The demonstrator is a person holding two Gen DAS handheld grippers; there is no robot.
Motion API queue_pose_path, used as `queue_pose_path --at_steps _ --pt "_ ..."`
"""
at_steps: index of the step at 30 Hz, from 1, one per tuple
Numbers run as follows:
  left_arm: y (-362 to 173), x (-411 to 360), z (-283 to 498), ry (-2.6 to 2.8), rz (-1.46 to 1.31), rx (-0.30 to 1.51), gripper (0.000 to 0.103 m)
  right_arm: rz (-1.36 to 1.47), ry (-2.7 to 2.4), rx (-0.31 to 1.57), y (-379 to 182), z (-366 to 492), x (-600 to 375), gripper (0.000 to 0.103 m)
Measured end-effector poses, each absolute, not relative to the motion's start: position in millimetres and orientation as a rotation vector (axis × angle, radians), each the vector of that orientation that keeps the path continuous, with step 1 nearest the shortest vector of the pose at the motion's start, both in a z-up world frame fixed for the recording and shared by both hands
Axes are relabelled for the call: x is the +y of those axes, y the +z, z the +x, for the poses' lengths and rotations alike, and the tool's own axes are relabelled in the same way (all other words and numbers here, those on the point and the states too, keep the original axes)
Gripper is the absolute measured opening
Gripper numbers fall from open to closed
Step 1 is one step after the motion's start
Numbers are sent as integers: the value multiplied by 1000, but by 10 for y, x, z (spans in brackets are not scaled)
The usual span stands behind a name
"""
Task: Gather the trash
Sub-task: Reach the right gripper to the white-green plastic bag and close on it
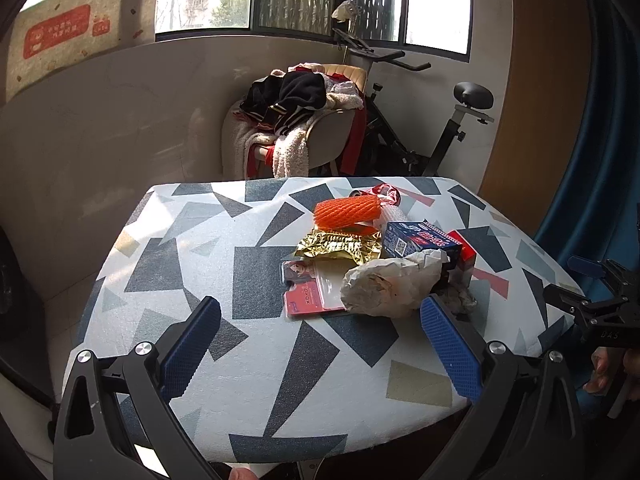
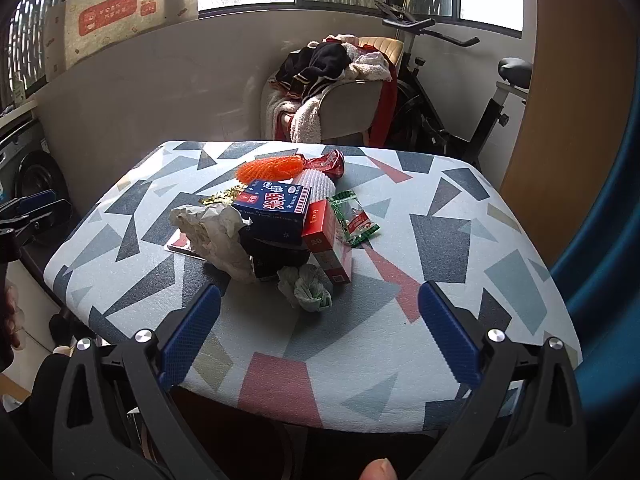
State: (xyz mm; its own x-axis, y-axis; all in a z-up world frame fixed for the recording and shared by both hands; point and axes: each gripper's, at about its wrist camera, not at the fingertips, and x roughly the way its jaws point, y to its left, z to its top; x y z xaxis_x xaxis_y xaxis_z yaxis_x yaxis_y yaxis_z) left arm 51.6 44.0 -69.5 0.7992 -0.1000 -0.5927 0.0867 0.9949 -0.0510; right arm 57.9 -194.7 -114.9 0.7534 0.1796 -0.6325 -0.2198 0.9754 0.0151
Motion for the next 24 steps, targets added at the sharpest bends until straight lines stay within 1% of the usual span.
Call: queue_pose_path --at_steps 12,13,14,16,22,24 --pt "-964 493 698 -132 -23 671 98 -52 285 737 -1526 922 -1943 96" --pt "-979 482 710 -134 -23 674 98 -71 300 741 -1564 964 -1886 91" --pt "-995 474 723 -136 -20 677 98 -85 313 750 -1616 1016 -1840 84" --pt "-1026 464 748 -142 -17 683 98 -90 325 777 -1737 1158 -1779 77" --pt "-1091 417 839 -167 -26 696 98 -49 321 883 -2083 1648 -1665 75" --pt "-1113 395 886 -174 -24 703 98 -83 324 912 -2172 1724 -1589 70"
